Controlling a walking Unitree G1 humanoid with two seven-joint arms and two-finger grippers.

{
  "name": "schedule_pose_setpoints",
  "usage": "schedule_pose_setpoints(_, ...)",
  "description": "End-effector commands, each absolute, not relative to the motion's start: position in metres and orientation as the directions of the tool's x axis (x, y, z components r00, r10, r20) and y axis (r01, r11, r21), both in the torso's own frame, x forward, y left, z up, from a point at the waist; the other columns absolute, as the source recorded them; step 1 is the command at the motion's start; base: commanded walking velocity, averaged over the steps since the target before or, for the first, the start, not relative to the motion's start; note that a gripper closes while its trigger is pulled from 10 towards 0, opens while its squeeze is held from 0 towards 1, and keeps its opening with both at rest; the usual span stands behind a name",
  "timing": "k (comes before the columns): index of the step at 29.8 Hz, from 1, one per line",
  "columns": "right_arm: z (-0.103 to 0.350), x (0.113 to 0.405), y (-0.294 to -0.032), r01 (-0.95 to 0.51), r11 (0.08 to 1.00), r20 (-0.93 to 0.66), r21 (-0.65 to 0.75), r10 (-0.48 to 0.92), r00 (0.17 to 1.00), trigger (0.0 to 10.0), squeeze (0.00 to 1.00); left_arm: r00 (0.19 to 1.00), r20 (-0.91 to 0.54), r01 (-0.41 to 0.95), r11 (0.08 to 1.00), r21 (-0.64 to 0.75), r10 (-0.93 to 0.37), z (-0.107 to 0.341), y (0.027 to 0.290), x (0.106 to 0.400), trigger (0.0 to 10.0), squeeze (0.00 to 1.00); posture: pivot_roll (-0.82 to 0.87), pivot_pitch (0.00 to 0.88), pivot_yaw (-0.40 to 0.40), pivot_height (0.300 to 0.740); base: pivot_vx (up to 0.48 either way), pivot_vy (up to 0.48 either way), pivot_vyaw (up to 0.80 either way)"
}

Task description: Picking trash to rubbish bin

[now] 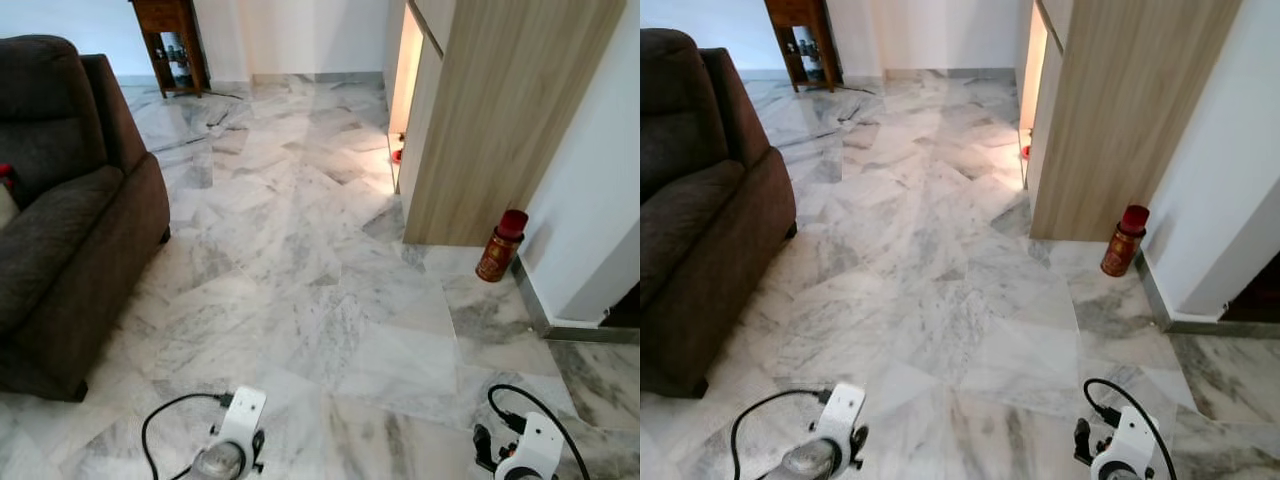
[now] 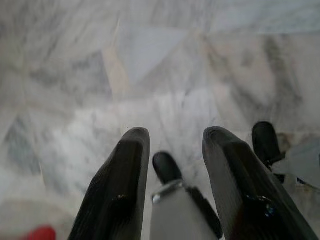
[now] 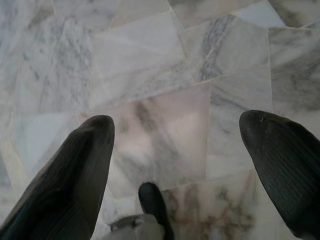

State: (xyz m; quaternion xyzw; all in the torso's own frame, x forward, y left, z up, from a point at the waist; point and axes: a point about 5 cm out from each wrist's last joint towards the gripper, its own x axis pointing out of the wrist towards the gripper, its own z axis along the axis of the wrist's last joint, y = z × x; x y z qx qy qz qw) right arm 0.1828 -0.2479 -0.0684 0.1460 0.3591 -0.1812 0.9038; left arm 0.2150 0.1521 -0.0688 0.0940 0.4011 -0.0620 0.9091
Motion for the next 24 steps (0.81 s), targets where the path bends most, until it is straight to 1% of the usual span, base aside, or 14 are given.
schedule_pose_setpoints(1, -0.068, 0.188, -0.243, 0.411, 0.903, -0.71, 0.129, -0.205, 0.674, 10.0, 0.0, 0.66, -0.75, 0.088, 0.985, 0.146, 0.052, -0.073, 0.172, 0.206, 10.0, 0.0, -0.06, 0.064, -0.024, 0.74, 0.0, 0.0, 0.0)
schedule_pose_setpoints(3, -0.067, 0.191, -0.239, 0.401, 0.907, -0.712, 0.13, -0.196, 0.674, 10.0, 0.0, 0.645, -0.758, 0.066, 0.982, 0.177, 0.093, -0.078, 0.18, 0.194, 10.0, 0.0, -0.06, 0.058, -0.031, 0.74, 0.0, 0.0, 0.0)
schedule_pose_setpoints(4, -0.067, 0.193, -0.238, 0.398, 0.908, -0.71, 0.134, -0.193, 0.677, 10.0, 0.0, 0.643, -0.759, 0.066, 0.981, 0.184, 0.099, -0.079, 0.181, 0.192, 10.0, 0.0, -0.06, 0.058, -0.031, 0.74, 0.0, 0.0, 0.0)
schedule_pose_setpoints(5, -0.066, 0.197, -0.235, 0.38, 0.914, -0.704, 0.142, -0.177, 0.688, 10.0, 0.0, 0.64, -0.759, 0.033, 0.982, 0.188, 0.124, -0.08, 0.185, 0.189, 10.0, 0.0, -0.04, 0.054, -0.053, 0.74, 0.0, 0.0, 0.0)
schedule_pose_setpoints(7, -0.065, 0.198, -0.234, 0.374, 0.916, -0.702, 0.144, -0.171, 0.691, 10.0, 0.0, 0.639, -0.758, 0.019, 0.982, 0.187, 0.132, -0.08, 0.186, 0.188, 10.0, 0.0, -0.04, 0.054, -0.053, 0.74, 0.0, 0.0, 0.0)
schedule_pose_setpoints(8, -0.063, 0.205, -0.227, 0.329, 0.933, -0.699, 0.145, -0.138, 0.702, 10.0, 0.0, 0.638, -0.753, -0.024, 0.982, 0.188, 0.16, -0.079, 0.192, 0.188, 10.0, 0.0, -0.04, 0.095, -0.098, 0.74, 0.0, 0.0, 0.0)
schedule_pose_setpoints(11, -0.059, 0.218, -0.214, 0.232, 0.963, -0.689, 0.134, -0.078, 0.72, 10.0, 0.0, 0.635, -0.745, -0.092, 0.977, 0.19, 0.205, -0.078, 0.201, 0.188, 10.0, 0.0, -0.05, 0.095, -0.1, 0.74, 0.0, 0.0, 0.0)
schedule_pose_setpoints(12, -0.055, 0.225, -0.212, 0.224, 0.964, -0.671, 0.146, -0.07, 0.738, 10.0, 0.0, 0.64, -0.741, -0.087, 0.978, 0.19, 0.201, -0.077, 0.199, 0.191, 10.0, 0.0, -0.05, 0.121, -0.098, 0.74, 0.0, 0.0, 0.0)
schedule_pose_setpoints(15, -0.042, 0.243, -0.209, 0.186, 0.969, -0.624, 0.161, -0.046, 0.78, 10.0, 0.0, 0.675, -0.716, -0.058, 0.981, 0.186, 0.176, -0.071, 0.188, 0.204, 10.0, 0.0, -0.04, 0.141, -0.095, 0.74, 0.0, 0.0, 0.0)
schedule_pose_setpoints(16, -0.041, 0.245, -0.209, 0.174, 0.972, -0.62, 0.159, -0.039, 0.784, 10.0, 0.0, 0.683, -0.709, -0.06, 0.981, 0.184, 0.175, -0.07, 0.186, 0.207, 10.0, 0.0, -0.04, 0.142, -0.101, 0.74, 0.0, 0.0, 0.0)
schedule_pose_setpoints(18, -0.04, 0.247, -0.206, 0.155, 0.975, -0.62, 0.162, -0.022, 0.784, 10.0, 0.0, 0.696, -0.694, -0.088, 0.981, 0.171, 0.183, -0.066, 0.183, 0.213, 10.0, 0.0, -0.04, 0.111, -0.13, 0.74, 0.0, 0.0, 0.0)
schedule_pose_setpoints(20, -0.039, 0.249, -0.206, 0.147, 0.975, -0.618, 0.166, -0.013, 0.786, 10.0, 0.0, 0.701, -0.687, -0.105, 0.981, 0.165, 0.19, -0.065, 0.183, 0.215, 10.0, 0.0, -0.04, 0.111, -0.13, 0.74, 0.0, 0.0, 0.0)
schedule_pose_setpoints(21, -0.039, 0.249, -0.206, 0.143, 0.976, -0.621, 0.162, -0.012, 0.784, 10.0, 0.0, 0.703, -0.683, -0.12, 0.98, 0.161, 0.198, -0.064, 0.185, 0.216, 10.0, 0.0, -0.04, 0.111, -0.142, 0.74, 0.0, 0.0, 0.0)
schedule_pose_setpoints(24, -0.037, 0.251, -0.209, 0.154, 0.978, -0.627, 0.142, -0.032, 0.779, 10.0, 0.0, 0.711, -0.667, -0.153, 0.975, 0.162, 0.223, -0.06, 0.19, 0.221, 10.0, 0.0, -0.05, 0.107, -0.145, 0.74, 0.0, 0.0, 0.0)
